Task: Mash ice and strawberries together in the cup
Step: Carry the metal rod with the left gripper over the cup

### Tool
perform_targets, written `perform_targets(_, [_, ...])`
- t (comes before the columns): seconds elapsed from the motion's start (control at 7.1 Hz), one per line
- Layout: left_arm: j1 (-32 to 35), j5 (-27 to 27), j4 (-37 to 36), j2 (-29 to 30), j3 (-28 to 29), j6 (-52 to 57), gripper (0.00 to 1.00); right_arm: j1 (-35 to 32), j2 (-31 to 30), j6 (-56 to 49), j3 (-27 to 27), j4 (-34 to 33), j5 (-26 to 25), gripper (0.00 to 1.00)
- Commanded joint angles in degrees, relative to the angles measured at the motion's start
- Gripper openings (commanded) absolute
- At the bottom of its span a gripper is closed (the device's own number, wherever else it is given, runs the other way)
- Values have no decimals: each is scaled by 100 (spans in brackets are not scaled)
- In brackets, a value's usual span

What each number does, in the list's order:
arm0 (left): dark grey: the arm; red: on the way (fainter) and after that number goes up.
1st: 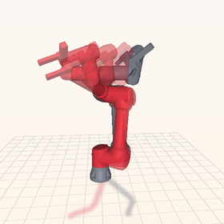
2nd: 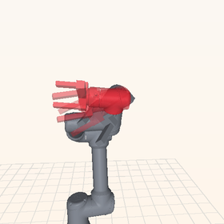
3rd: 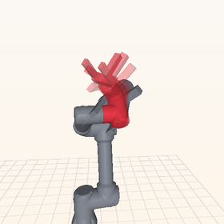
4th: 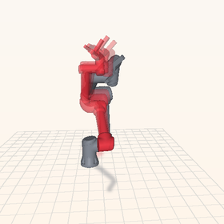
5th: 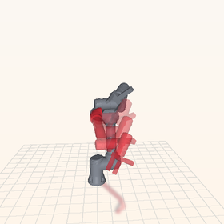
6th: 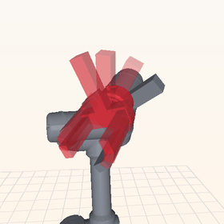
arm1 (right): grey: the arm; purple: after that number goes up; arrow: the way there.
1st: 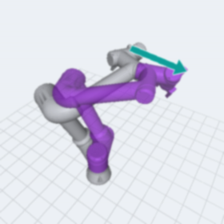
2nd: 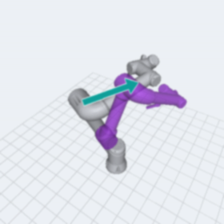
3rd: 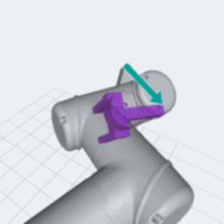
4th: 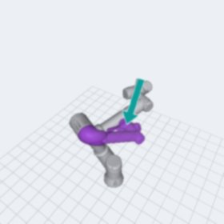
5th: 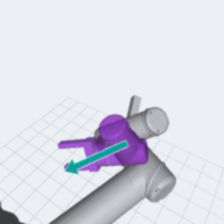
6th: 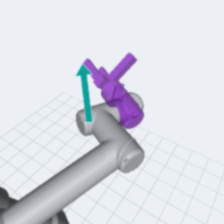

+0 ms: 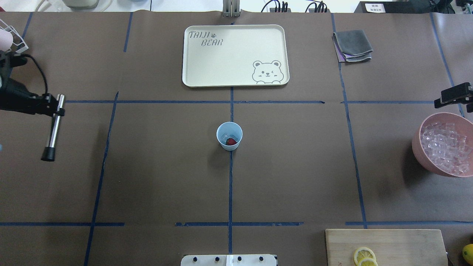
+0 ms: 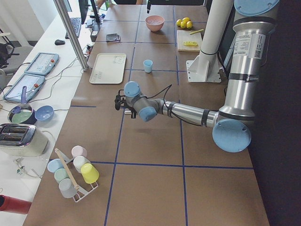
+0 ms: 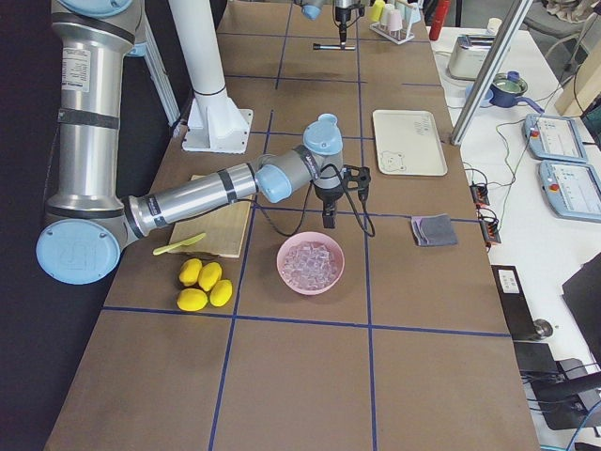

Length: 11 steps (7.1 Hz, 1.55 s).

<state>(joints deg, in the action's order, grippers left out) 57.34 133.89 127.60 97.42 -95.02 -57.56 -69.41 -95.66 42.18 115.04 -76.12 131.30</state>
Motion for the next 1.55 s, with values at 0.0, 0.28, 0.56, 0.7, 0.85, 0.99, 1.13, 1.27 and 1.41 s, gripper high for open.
perform_targets(0.0, [-1384, -805, -338, 1455, -368, -1156, 0, 6, 21, 0, -26, 9, -8, 100])
perform_targets(0.28, [-2494, -2483, -746, 2489, -604, -1179, 0, 6, 91, 0, -52, 1, -17, 100])
perform_targets(0.56, [-2552, -2865, -449, 2879, -675, -115, 0, 6, 100, 0, -44, 1, -17, 100])
perform_targets(0.7, [-2657, -3834, 232, 2871, -597, 868, 0, 6, 100, 0, -35, 1, -17, 100])
perform_targets(0.85, [-2832, -4566, 456, 2792, -597, 1452, 0, 6, 100, 0, -43, 1, -25, 100])
perform_targets(0.99, [-3190, -5687, 659, 2800, -614, 1606, 0, 6, 100, 0, -44, 1, -25, 100])
perform_targets(1.13, [-3551, -6751, 809, 2783, -588, 1756, 1, 15, 100, 0, -35, 1, -17, 100])
perform_targets(1.27, [-3702, -7092, 1019, 2844, -562, 1922, 1, 15, 100, 0, -43, 1, -25, 100])
perform_targets(1.41, [-3695, -7209, 1508, 2818, -562, 1941, 2, 15, 100, 0, -44, 1, -25, 100])
